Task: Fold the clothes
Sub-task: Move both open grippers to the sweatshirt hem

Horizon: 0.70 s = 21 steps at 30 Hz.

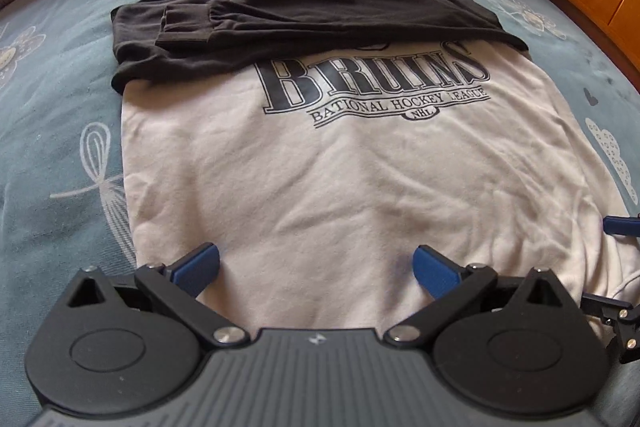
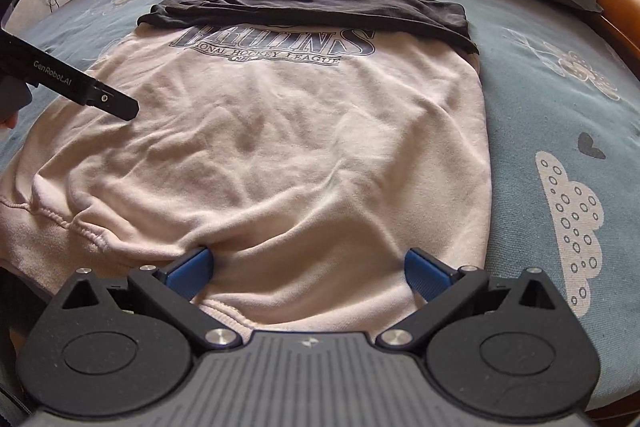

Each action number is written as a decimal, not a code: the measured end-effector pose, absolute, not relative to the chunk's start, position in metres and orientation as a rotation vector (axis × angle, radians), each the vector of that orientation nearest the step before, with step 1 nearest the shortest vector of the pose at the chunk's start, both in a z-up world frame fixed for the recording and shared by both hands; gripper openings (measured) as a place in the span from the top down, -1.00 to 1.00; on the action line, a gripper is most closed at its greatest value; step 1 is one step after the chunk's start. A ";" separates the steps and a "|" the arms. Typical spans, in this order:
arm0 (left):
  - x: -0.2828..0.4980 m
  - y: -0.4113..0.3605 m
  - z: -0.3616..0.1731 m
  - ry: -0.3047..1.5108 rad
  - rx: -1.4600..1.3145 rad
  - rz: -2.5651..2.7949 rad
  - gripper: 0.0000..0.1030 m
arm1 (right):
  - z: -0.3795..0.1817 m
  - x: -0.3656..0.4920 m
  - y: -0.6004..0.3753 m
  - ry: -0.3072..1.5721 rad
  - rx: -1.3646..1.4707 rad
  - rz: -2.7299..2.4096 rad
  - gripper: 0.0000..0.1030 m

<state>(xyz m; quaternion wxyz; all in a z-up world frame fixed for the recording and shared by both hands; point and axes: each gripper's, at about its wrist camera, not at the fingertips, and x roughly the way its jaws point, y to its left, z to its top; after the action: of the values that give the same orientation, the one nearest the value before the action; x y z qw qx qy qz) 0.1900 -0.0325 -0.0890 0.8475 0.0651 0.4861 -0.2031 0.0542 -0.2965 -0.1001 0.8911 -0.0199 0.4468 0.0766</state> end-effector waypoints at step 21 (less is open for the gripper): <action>0.066 -0.053 -0.071 0.850 0.518 -0.679 -0.99 | -0.092 0.053 -0.293 0.937 -0.114 0.266 -1.00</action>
<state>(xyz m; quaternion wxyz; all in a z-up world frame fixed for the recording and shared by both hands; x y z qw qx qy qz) 0.0657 -0.0534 -0.0711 0.8239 0.2438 0.3996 -0.3193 0.0526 -0.2931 -0.0921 0.8822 -0.0548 0.4499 0.1280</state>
